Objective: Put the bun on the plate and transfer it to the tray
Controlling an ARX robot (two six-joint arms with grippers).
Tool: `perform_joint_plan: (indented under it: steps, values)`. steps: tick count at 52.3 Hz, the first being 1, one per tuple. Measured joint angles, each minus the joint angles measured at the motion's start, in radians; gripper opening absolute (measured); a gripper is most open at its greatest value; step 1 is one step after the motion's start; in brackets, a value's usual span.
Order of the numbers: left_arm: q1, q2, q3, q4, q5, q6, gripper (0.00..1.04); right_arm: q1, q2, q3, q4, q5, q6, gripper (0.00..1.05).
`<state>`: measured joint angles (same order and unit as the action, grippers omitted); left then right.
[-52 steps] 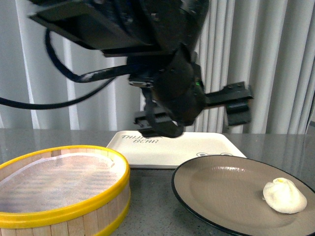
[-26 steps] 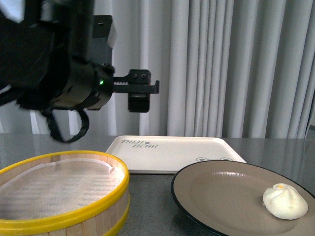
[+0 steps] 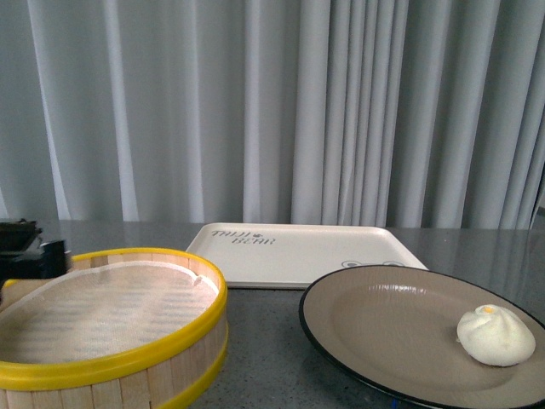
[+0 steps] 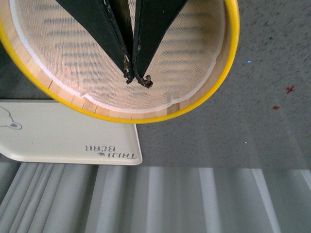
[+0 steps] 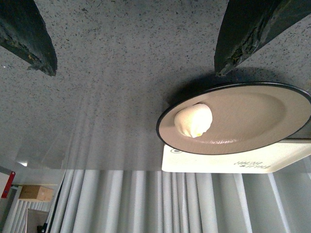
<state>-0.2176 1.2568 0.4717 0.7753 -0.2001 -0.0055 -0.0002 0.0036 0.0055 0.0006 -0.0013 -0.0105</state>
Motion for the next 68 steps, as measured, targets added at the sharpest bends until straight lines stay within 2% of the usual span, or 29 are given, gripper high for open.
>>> perform_joint_plan:
  steps: [20,33,37,41,53,58,68]
  values:
    - [0.093,-0.211,-0.235,0.026,0.083,0.001,0.04,0.000,0.000,0.000,0.000,0.000,0.000,0.96]
    - [0.134,-0.350,-0.330,-0.018,0.118,0.001,0.04,0.000,0.000,0.000,0.000,0.000,0.000,0.96]
    - [0.181,-0.395,-0.351,-0.043,0.187,0.001,0.04,0.000,0.000,0.000,0.000,0.000,0.000,0.96]
    - [0.212,-0.457,-0.378,-0.077,0.194,0.001,0.04,0.000,0.000,0.000,0.000,0.000,0.000,0.96]
    - [0.216,-0.578,-0.416,-0.159,0.198,0.001,0.04,0.000,0.000,0.000,0.000,0.000,0.000,0.96]
    - [0.216,-0.599,-0.445,-0.134,0.199,0.001,0.04,0.000,0.000,0.000,0.000,0.000,0.000,0.96]
    - [0.216,-0.727,-0.446,-0.251,0.198,0.001,0.04,0.000,0.000,0.000,0.000,0.000,0.000,0.96]
